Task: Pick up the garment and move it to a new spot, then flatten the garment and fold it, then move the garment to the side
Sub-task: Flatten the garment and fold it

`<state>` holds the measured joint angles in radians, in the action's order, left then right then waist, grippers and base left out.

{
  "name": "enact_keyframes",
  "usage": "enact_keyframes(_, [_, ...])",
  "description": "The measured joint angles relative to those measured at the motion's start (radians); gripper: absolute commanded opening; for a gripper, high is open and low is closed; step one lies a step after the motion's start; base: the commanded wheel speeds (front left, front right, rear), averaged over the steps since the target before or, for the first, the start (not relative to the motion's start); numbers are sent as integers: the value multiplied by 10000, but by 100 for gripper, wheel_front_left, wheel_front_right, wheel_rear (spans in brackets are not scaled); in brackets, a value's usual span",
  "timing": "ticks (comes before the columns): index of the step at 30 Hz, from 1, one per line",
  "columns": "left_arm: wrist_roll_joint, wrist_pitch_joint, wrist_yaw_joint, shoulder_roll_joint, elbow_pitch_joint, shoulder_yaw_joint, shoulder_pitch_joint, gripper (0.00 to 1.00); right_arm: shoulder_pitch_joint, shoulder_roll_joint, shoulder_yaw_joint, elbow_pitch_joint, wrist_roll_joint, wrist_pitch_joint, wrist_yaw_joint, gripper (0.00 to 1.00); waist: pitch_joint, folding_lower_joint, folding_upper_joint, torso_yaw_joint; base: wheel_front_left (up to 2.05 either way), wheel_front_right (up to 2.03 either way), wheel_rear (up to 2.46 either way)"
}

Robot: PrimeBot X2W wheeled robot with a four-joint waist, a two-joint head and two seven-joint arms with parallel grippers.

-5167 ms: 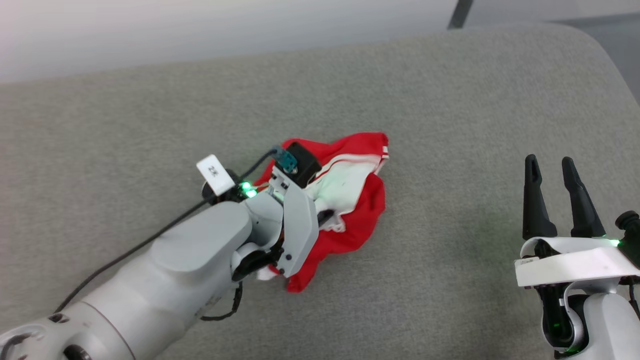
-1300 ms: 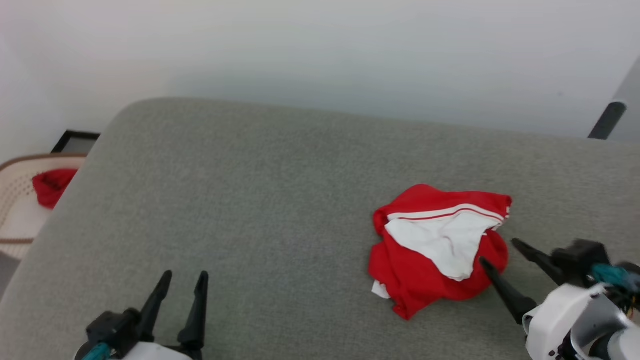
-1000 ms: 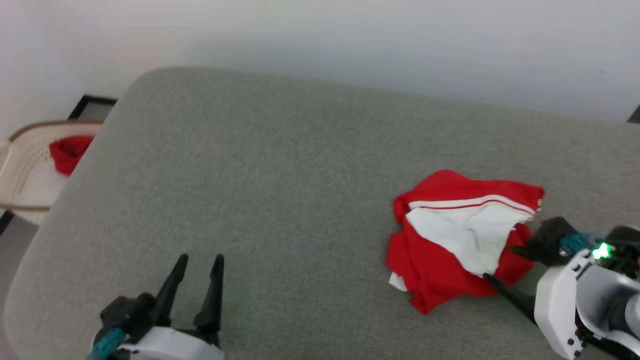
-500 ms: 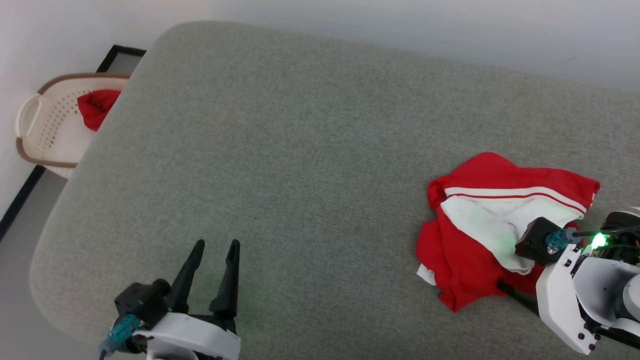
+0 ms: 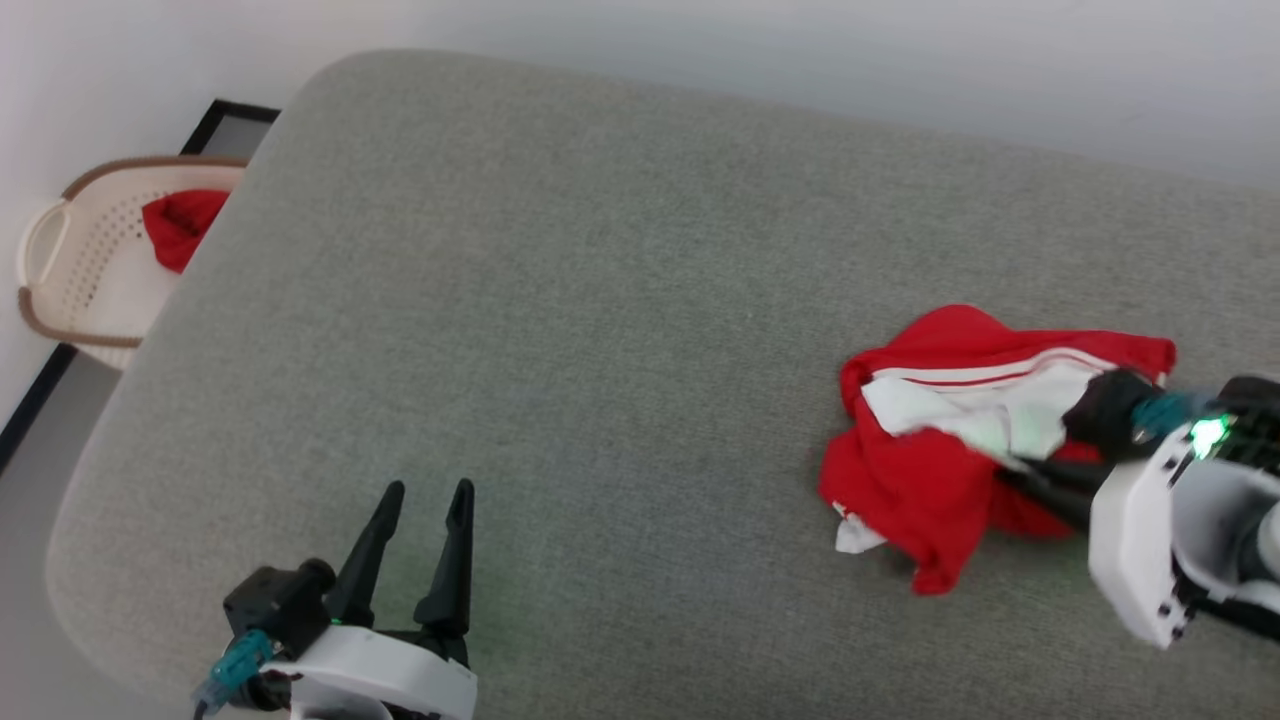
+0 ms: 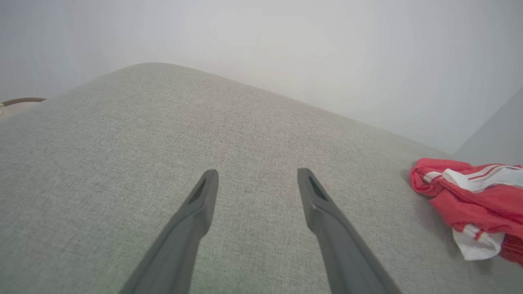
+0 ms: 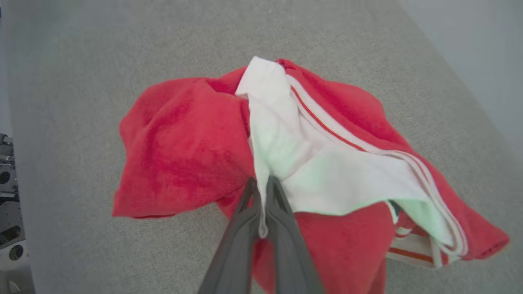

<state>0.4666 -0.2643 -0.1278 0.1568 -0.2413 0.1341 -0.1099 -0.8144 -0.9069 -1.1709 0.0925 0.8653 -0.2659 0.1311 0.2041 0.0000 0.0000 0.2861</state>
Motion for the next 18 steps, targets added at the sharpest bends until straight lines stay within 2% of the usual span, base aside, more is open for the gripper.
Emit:
enact_keyframes(4, [6, 0, 0, 27, 2, -29, 89, 100, -23, -15, 938, 263, 840, 489, 0, 0, -145, 0, 0, -170, 0, 0, 0])
enact_keyframes(9, [21, 0, 0, 50, 17, 6, 105, 100, 242, 84, 2690, 1436, 1994, 1266, 0, 0, -293, 1, 0, -380, 0, 0, 0])
enact_keyframes(12, [35, 0, -2, 67, 33, 50, 105, 100, 670, 387, 3931, 2719, 2717, 1891, 0, 0, -345, 0, 0, -463, 0, 0, 0])
enact_keyframes(18, [98, 0, -2, 117, 54, 125, 142, 100, 1357, 1708, 6351, 6899, 4052, 2922, -8, 0, -390, 0, 0, -495, 0, 0, 0])
